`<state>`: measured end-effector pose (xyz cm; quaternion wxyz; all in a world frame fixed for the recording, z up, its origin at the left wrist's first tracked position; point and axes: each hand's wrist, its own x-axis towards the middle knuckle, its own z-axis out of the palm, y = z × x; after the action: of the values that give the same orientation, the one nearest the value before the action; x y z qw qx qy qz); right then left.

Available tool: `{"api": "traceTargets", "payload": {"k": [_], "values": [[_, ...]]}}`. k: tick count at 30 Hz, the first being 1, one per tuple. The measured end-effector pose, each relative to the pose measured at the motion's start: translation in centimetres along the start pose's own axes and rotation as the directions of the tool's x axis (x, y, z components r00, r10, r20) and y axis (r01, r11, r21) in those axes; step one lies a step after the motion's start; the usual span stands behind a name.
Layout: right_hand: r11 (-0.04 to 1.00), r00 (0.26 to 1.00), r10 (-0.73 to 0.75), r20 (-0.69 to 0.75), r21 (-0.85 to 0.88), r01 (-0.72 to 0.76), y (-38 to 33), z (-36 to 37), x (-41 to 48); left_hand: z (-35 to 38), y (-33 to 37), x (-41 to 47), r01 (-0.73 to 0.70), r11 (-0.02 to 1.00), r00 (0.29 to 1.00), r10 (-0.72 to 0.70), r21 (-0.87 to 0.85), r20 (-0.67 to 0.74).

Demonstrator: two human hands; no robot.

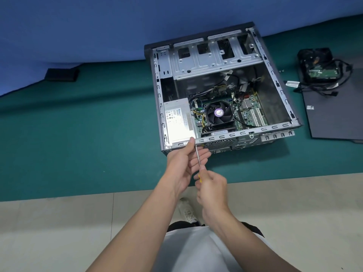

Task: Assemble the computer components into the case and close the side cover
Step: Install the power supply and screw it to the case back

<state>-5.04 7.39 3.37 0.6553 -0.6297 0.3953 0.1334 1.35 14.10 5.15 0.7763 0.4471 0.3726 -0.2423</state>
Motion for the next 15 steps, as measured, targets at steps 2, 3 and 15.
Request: {"api": "traceTargets", "payload": {"k": [2, 3, 15], "values": [[0.895, 0.946, 0.224, 0.233, 0.335, -0.294, -0.5, -0.5, 0.3, -0.1, 0.0, 0.1, -0.009, 1.0, 1.0, 0.009, 0.024, -0.002], [0.809, 0.884, 0.29, 0.368, 0.399, -0.432, -0.7, -0.9, 0.5, -0.1, 0.0, 0.1, -0.017, 0.999, 1.0, 0.017, 0.039, -0.003], [0.994, 0.984, -0.012, 0.179, 0.111, -0.008, 0.5, -2.0, -0.8, 0.1, -0.3, -0.1, -0.048, 0.999, 0.999, 0.049, 0.025, -0.022]]}}
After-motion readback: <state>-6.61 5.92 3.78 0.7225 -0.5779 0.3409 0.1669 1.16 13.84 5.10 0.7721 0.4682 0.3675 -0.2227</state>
